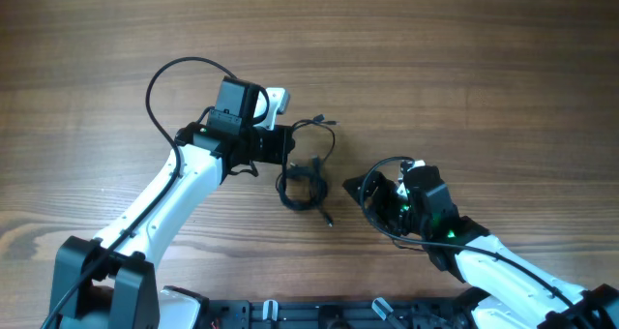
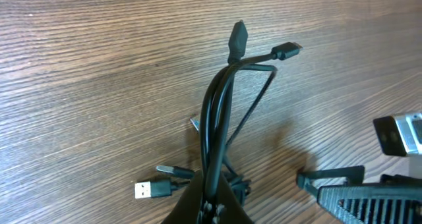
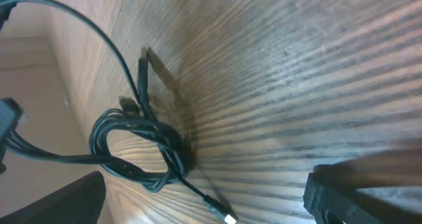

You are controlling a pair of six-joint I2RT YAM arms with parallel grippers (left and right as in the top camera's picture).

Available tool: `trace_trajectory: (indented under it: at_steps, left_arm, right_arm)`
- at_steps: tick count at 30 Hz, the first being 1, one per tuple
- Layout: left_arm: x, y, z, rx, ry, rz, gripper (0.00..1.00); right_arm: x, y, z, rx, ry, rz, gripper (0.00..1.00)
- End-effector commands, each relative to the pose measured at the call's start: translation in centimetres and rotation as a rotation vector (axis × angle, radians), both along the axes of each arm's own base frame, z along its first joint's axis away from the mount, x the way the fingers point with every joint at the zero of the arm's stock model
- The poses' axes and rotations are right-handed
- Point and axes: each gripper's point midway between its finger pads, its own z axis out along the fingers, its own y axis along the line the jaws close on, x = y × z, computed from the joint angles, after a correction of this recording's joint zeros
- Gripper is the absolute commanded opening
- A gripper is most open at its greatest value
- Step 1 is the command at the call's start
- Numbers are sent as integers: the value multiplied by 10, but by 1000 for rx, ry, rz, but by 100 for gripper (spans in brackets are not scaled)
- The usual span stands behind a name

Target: Untangle cables

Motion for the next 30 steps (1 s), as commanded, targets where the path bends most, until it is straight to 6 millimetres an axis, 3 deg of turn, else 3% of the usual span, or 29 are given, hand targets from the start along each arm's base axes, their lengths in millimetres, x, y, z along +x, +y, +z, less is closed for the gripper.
trace_trajectory:
  at_steps: [1, 9, 16, 20, 22, 25, 28, 30]
  left_arm:
    - [-5, -8, 28, -59, -65, -55, 4]
    - [-27, -12, 90, -144, -216, -136, 4]
    - [-64, -15, 111, -198, -226, -250, 4]
    - [-86, -28, 122, -320, -169, -331, 4]
    - [-98, -37, 133, -399, -168, -406, 4]
    - [-112, -44, 146, -494, -159, -482, 4]
    - [-116, -45, 148, -511, -147, -491, 4]
    - [-118, -44, 148, -511, -140, -490, 4]
  right_arm:
    - [-1, -3, -6, -66, -89, 87, 100]
    - [-5, 30, 32, 9, -387, 388, 100]
    - [6, 40, 61, 71, -522, 394, 97]
    - [18, 43, 81, 98, -606, 350, 97]
    - [29, 34, 76, 52, -592, 279, 95]
    - [44, 10, 51, -43, -470, 95, 95]
    - [49, -19, 24, -122, -321, -97, 97]
    - [49, -28, 16, -153, -284, -147, 100]
